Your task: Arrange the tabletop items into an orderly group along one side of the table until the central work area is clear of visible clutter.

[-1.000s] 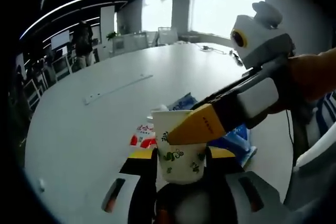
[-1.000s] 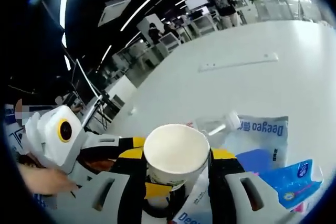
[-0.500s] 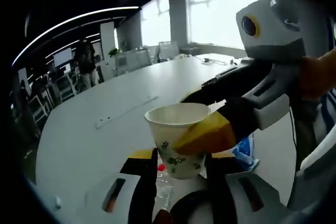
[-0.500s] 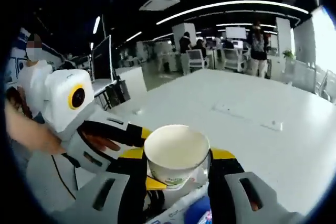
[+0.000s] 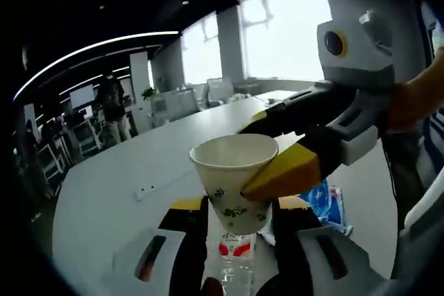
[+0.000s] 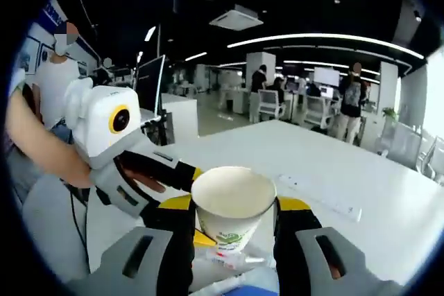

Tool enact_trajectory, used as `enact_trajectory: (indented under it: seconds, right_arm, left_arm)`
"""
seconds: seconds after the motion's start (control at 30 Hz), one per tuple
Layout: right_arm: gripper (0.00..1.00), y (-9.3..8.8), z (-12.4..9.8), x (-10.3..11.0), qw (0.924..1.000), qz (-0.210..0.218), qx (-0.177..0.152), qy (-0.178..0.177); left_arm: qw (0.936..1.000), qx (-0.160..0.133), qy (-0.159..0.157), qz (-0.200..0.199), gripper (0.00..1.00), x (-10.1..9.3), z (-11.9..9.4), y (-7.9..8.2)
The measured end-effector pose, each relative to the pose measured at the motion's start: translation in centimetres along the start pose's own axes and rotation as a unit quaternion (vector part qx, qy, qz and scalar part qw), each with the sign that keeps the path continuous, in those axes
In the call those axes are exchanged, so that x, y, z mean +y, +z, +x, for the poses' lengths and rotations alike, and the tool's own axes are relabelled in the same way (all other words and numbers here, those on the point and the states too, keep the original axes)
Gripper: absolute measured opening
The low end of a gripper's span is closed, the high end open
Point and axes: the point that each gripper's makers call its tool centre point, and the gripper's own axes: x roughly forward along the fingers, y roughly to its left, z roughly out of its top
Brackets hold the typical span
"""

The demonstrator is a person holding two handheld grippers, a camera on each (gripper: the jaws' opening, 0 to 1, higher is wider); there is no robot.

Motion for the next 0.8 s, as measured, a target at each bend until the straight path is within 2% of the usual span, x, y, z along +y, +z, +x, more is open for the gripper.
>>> enact_trajectory:
  seconds: [0.17,0.37,0.57,0.8]
  right_arm:
    - [0.41,0.8,1.8,-1.6,0.9994,-0.032,-0.008,0.007]
    - [0.41,0.9,3.5,-3.6,0.9989,-0.044,-0.013,0.004]
    - [0.41,-0.4,4.7,-4.9,0.9988,-0.048,-0.004,0.008]
    - [0.41,-1.9,5.5,-5.3,0.9985,-0.053,-0.002,0.012]
  left_arm:
    - [0.9999,-0.007,0.002,0.011,0.33,2.1,1.4,0.5]
    - [0.9998,-0.015,0.003,0.009,0.33,4.2,3.4,0.6]
    - [0.9999,-0.006,0.003,0.012,0.33,4.7,4.9,-0.2]
    - [0.9999,0.006,-0.003,0.015,0.33,5.1,6.0,-1.7]
